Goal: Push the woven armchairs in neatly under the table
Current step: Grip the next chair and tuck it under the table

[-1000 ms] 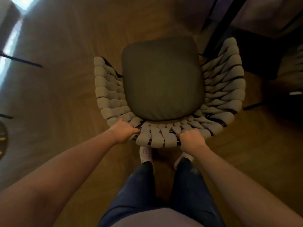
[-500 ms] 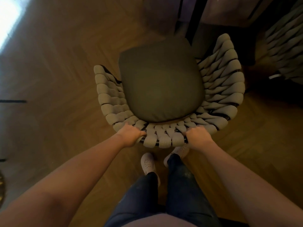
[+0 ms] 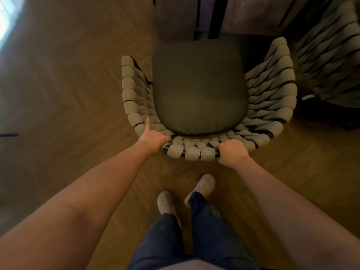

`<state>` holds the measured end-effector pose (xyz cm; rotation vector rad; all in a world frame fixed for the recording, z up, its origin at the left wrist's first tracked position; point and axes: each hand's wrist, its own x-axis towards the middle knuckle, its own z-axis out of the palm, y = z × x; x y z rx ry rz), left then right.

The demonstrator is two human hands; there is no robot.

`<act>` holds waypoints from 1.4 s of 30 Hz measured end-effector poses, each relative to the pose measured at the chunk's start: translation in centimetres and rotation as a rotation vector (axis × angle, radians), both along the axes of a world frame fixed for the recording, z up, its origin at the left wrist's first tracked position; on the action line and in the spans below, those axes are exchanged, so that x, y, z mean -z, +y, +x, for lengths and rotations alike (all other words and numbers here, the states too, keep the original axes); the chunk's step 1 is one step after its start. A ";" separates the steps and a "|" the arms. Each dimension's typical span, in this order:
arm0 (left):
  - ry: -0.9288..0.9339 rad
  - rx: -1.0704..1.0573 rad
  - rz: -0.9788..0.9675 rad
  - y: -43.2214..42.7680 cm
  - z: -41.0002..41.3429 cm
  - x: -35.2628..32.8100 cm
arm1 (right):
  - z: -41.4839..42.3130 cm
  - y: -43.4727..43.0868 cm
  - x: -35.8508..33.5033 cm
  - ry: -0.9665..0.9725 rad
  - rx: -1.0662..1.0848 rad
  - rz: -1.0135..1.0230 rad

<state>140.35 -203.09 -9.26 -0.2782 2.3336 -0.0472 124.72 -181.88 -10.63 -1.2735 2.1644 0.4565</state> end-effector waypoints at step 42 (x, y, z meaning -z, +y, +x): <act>0.797 -2.397 0.433 -4.3 -1.7 3.0 | -10.0 2.7 0.0 -0.147 1.871 -0.783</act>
